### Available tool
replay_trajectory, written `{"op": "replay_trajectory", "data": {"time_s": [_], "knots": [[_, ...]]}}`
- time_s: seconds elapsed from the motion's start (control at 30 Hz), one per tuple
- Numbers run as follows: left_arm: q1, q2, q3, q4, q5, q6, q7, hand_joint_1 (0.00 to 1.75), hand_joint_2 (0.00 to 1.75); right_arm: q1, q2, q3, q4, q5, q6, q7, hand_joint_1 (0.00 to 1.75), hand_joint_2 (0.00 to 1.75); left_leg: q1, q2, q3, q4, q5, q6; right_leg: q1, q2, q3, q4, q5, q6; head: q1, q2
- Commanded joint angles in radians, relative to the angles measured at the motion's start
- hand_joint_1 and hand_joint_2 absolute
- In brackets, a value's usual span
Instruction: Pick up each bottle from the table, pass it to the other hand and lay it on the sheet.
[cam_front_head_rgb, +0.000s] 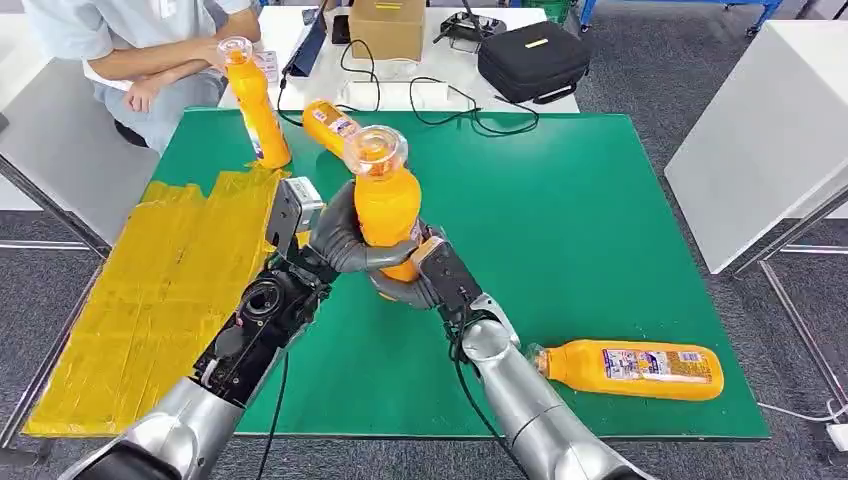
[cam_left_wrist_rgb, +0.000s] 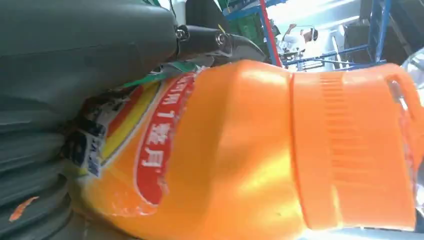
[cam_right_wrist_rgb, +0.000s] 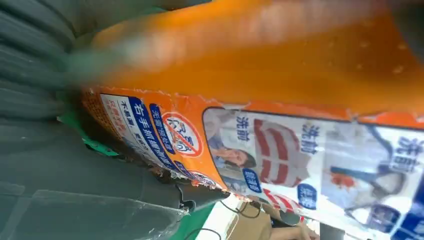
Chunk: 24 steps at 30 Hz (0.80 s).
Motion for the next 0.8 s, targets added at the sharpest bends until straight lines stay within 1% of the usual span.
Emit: {"op": "replay_trajectory", "data": {"time_s": [0.03, 0.07, 0.1, 0.13, 0.2, 0.23, 0.27, 0.3, 0.33, 0.4, 0.43, 0.5, 0.53, 0.57, 0.6, 0.67, 0.7, 0.77, 0.8], "knots": [[-0.022, 0.002, -0.033, 0.009, 0.01, -0.025, -0.008, 0.0, 1.75, -0.054, 0.015, 0.095, 0.165, 0.011, -0.03, -0.018, 1.75, 1.75, 0.001, 0.001, 0.005, 0.0, -0.003, 0.001, 0.001, -0.001, 0.006, 0.0, -0.002, -0.003, 0.0, 0.0], [-0.02, 0.002, -0.033, 0.007, 0.01, -0.025, -0.01, 0.0, 1.75, -0.053, 0.017, 0.097, 0.166, 0.014, -0.033, -0.019, 1.75, 1.75, 0.0, 0.001, 0.007, 0.0, -0.004, 0.001, 0.001, -0.001, 0.008, 0.0, -0.003, -0.004, 0.0, 0.0], [-0.019, 0.002, -0.033, 0.004, 0.011, -0.026, -0.011, 0.0, 1.75, -0.052, 0.018, 0.1, 0.168, 0.017, -0.037, -0.019, 1.75, 1.75, 0.0, 0.001, 0.002, 0.0, -0.001, 0.001, 0.001, 0.0, 0.002, 0.0, -0.001, -0.002, 0.0, 0.0], [-0.019, 0.002, -0.033, 0.004, 0.011, -0.026, -0.011, 0.0, 1.75, -0.052, 0.018, 0.1, 0.168, 0.017, -0.037, -0.019, 1.75, 1.75, 0.0, 0.001, 0.005, 0.0, -0.003, 0.001, 0.001, 0.0, 0.005, 0.0, -0.002, -0.003, 0.0, 0.0], [-0.019, 0.002, -0.032, 0.0, 0.011, -0.026, -0.011, 0.0, 1.75, -0.053, 0.022, 0.101, 0.167, 0.017, -0.038, -0.018, 1.75, 1.75, 0.0, 0.0, 0.002, 0.0, -0.001, 0.001, 0.001, -0.001, 0.002, 0.0, -0.001, -0.002, 0.0, 0.0], [-0.015, 0.002, -0.029, -0.011, 0.012, -0.024, -0.011, 0.0, 1.75, -0.055, 0.022, 0.103, 0.171, 0.018, -0.037, -0.016, 1.75, 1.75, 0.0, 0.001, 0.008, 0.001, -0.005, 0.001, 0.002, -0.002, 0.009, 0.0, -0.005, -0.005, 0.0, 0.0], [-0.014, -0.001, -0.025, -0.015, 0.013, -0.02, -0.012, 0.12, 1.75, -0.056, 0.022, 0.107, 0.173, 0.021, -0.038, -0.016, 1.75, 1.75, 0.0, 0.0, 0.003, 0.0, -0.002, 0.001, 0.001, -0.001, 0.003, 0.0, -0.002, -0.002, 0.0, 0.0], [-0.011, -0.008, -0.013, -0.014, 0.024, -0.012, -0.01, 1.57, 1.75, -0.054, 0.022, 0.109, 0.173, 0.022, -0.04, -0.015, 1.75, 1.75, 0.0, 0.001, 0.006, 0.001, -0.003, 0.001, 0.001, -0.001, 0.006, 0.0, -0.003, -0.004, 0.0, 0.0], [-0.01, -0.011, -0.009, -0.013, 0.027, -0.009, -0.009, 1.75, 1.75, -0.053, 0.022, 0.109, 0.172, 0.022, -0.041, -0.015, 1.75, 1.75, 0.0, 0.001, 0.004, 0.001, -0.002, 0.001, 0.001, -0.001, 0.004, 0.0, -0.002, -0.003, 0.0, 0.0], [-0.004, -0.015, 0.0, -0.003, 0.041, -0.003, -0.003, 1.75, 1.75, -0.045, 0.021, 0.113, 0.17, 0.024, -0.042, -0.013, 1.75, 1.75, 0.0, 0.0, 0.002, 0.0, -0.001, 0.001, 0.001, -0.001, 0.002, 0.0, -0.001, -0.002, 0.0, 0.0], [-0.003, -0.015, 0.001, 0.005, 0.045, -0.003, -0.004, 1.75, 1.75, -0.042, 0.02, 0.115, 0.17, 0.024, -0.041, -0.012, 1.75, 1.75, 0.001, 0.001, 0.005, 0.0, -0.003, 0.001, 0.001, -0.001, 0.005, 0.0, -0.003, -0.003, 0.0, 0.0], [-0.001, -0.014, 0.003, 0.017, 0.049, -0.004, -0.006, 1.75, 1.75, -0.036, 0.019, 0.117, 0.17, 0.025, -0.044, -0.012, 1.75, 1.75, 0.0, 0.0, 0.002, 0.0, -0.001, 0.0, 0.001, -0.001, 0.003, 0.0, -0.001, -0.002, 0.0, 0.0], [-0.002, -0.014, 0.003, 0.026, 0.052, -0.005, -0.01, 1.75, 1.75, -0.033, 0.019, 0.117, 0.172, 0.025, -0.046, -0.015, 1.75, 1.75, 0.001, 0.0, 0.005, 0.0, -0.003, 0.001, 0.001, -0.002, 0.005, 0.0, -0.003, -0.003, 0.0, 0.0], [-0.002, -0.014, 0.003, 0.026, 0.052, -0.005, -0.01, 1.75, 1.75, -0.033, 0.019, 0.117, 0.172, 0.025, -0.046, -0.015, 1.75, 1.75, 0.0, 0.0, 0.003, 0.0, -0.002, 0.001, 0.001, -0.001, 0.003, 0.0, -0.002, -0.002, 0.0, 0.0], [-0.013, -0.015, 0.003, 0.034, 0.055, -0.006, -0.014, 1.75, 1.75, -0.035, 0.019, 0.115, 0.169, 0.025, -0.047, -0.02, 1.75, 1.75, 0.0, 0.0, 0.006, 0.0, -0.003, 0.001, 0.001, -0.002, 0.007, 0.0, -0.003, -0.003, 0.0, 0.0], [-0.03, -0.017, 0.004, 0.037, 0.061, -0.008, -0.01, 1.75, 1.75, -0.041, 0.022, 0.115, 0.159, 0.024, -0.041, -0.019, 1.75, 1.75, 0.001, 0.0, 0.003, 0.0, -0.002, 0.001, 0.001, -0.002, 0.003, 0.0, -0.002, -0.002, 0.0, 0.0], [-0.04, -0.018, 0.008, 0.038, 0.067, -0.006, -0.001, 1.75, 1.75, -0.045, 0.023, 0.115, 0.15, 0.024, -0.039, -0.019, 1.75, 1.75, 0.001, -0.001, 0.005, 0.001, -0.003, 0.001, 0.002, -0.003, 0.006, 0.0, -0.004, -0.003, 0.0, 0.0], [-0.042, -0.017, 0.004, 0.03, 0.074, 0.002, 0.009, 1.75, 1.75, -0.04, 0.019, 0.112, 0.116, 0.023, -0.037, -0.007, 1.75, 1.75, 0.001, -0.001, 0.001, 0.001, -0.001, 0.001, 0.001, -0.002, 0.002, 0.001, -0.002, -0.002, 0.0, 0.0], [-0.041, -0.017, 0.003, 0.029, 0.074, 0.005, 0.009, 1.75, 1.75, -0.038, 0.018, 0.109, 0.109, 0.021, -0.036, -0.005, 1.45, 1.75, 0.001, -0.001, 0.004, 0.001, -0.003, 0.001, 0.002, -0.003, 0.004, 0.001, -0.003, -0.003, 0.0, 0.0]]}}
